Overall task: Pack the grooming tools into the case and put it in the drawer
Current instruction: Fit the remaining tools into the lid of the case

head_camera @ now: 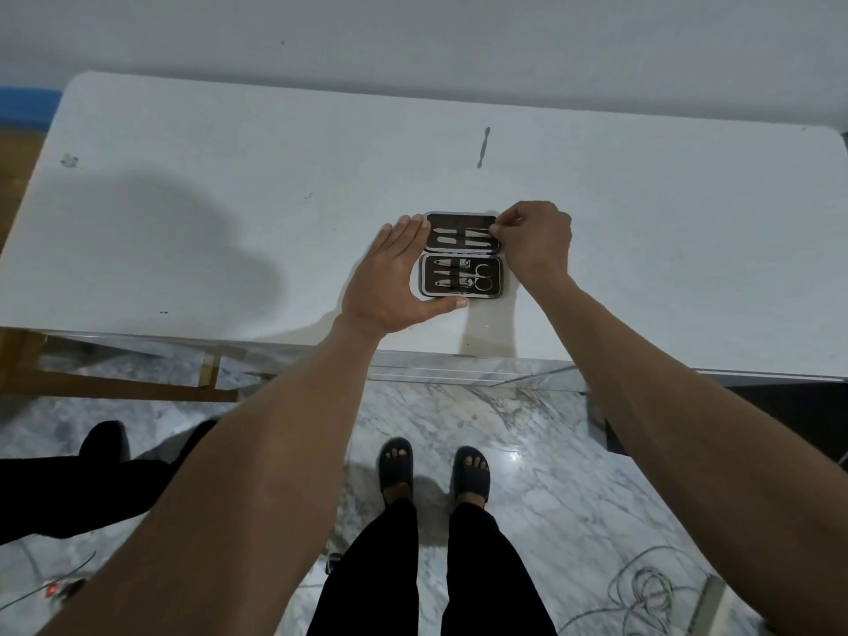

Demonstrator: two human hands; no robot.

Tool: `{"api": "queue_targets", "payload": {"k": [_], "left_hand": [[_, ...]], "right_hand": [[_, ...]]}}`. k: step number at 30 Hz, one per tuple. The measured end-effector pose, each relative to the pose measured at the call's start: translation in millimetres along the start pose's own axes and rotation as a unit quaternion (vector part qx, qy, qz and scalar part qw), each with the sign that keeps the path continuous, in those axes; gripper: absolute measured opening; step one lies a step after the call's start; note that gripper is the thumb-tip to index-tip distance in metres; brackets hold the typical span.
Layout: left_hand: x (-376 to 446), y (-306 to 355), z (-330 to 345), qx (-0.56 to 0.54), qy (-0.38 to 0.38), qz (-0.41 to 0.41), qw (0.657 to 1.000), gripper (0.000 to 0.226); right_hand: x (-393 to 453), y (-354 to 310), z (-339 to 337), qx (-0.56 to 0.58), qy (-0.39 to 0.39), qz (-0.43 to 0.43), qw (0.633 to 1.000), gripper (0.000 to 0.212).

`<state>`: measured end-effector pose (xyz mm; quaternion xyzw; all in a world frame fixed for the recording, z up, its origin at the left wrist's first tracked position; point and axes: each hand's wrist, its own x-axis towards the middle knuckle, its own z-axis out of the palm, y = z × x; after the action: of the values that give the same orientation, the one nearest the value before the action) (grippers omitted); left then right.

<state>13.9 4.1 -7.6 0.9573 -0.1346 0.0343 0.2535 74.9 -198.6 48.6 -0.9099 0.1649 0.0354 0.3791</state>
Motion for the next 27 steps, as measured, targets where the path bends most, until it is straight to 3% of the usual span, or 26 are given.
{"api": "queue_targets", "payload": {"k": [8,19,27], "left_hand": [[-0.4,-0.3,0.4,-0.002,0.003,0.000,1.000,0.122],[-0.5,-0.6,1.4,-0.010,0.008,0.003,1.000,0.120],[-0.7,-0.3,2.0,-0.006,0.012,0.005,1.000,0.120]], "right_hand": [[1.3,-6.7,-4.6,-0.150,-0.032,-0.107,0.982,0.021],[11.8,-17.9,0.1,-0.175,-0.104,-0.189,0.961,0.022],[15.6,-19.2,-1.4,-0.173,-0.110,-0.174,0.963,0.020]]}}
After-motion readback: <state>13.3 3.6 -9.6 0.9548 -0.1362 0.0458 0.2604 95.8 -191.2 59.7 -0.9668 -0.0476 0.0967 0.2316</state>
